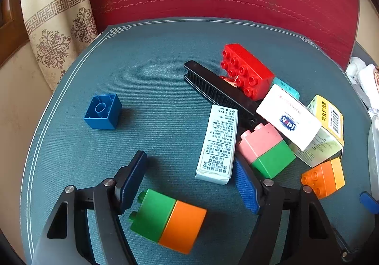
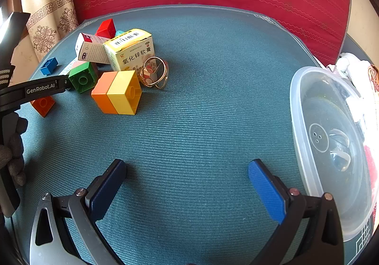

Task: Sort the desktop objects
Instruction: 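Grasp the white medicine box with the left tool while the right tool grasps the orange-yellow block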

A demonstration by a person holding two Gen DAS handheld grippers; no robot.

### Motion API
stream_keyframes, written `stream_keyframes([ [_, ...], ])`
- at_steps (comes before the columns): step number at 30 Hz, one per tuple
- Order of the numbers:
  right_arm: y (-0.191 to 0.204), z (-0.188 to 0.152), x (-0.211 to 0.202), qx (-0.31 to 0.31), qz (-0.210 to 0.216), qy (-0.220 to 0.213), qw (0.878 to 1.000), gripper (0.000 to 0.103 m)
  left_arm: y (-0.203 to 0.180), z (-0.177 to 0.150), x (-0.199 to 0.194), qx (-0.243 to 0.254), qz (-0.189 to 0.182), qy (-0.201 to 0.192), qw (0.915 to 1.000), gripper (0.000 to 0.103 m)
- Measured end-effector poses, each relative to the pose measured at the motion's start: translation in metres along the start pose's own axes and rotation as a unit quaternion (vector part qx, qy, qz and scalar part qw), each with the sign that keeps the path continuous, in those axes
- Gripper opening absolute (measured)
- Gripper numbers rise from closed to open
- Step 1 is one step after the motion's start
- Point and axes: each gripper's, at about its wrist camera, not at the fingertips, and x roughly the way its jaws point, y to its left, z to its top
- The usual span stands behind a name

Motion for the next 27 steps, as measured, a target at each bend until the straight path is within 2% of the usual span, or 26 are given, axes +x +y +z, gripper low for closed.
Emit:
stream_keyframes([
  [4, 0.006, -0.002, -0.001, 0.001, 0.001, -0.002, 1.000, 0.103, -0.004, 0.006, 0.004, 0.007, -0.002, -0.006, 1.0000, 0.065],
  [5, -0.005, 0.002, 0.000, 0.003, 0.004, 0.002, 1.000, 0.103, -0.006, 0.006, 0.004, 0.009, -0.003, -0.008, 0.9999, 0.060],
  [9, -0.006, 0.003, 0.000, 0.001, 0.002, 0.002, 1.000, 0.103, -0.010, 0.004, 0.002, 0.020, -0.013, -0.024, 0.9994, 0.035],
  [11, -0.006, 0.002, 0.000, 0.001, 0.002, 0.002, 1.000, 0.103, -0.006, 0.006, 0.004, 0.018, -0.014, -0.028, 0.9994, 0.028],
  [15, -0.006, 0.003, -0.002, 0.003, 0.013, -0.001, 1.000, 0.103, -0.001, -0.002, -0.002, -0.001, -0.028, -0.030, 0.9991, 0.027],
  [18, -0.007, 0.008, -0.003, -0.005, 0.051, -0.002, 0.999, 0.103, 0.008, -0.005, -0.008, -0.018, -0.034, -0.037, 0.9986, 0.027],
  [20, -0.006, 0.014, -0.005, 0.003, 0.087, -0.004, 0.996, 0.100, 0.011, -0.008, -0.015, -0.027, -0.030, -0.047, 0.9981, 0.027],
  [22, 0.000, 0.024, -0.008, 0.005, 0.113, -0.009, 0.993, 0.094, 0.014, -0.007, -0.020, -0.035, -0.024, -0.057, 0.9974, 0.027],
  [27, 0.017, 0.049, -0.009, -0.005, 0.128, -0.035, 0.991, 0.089, 0.021, -0.008, -0.025, -0.051, -0.005, -0.071, 0.9962, 0.027],
])
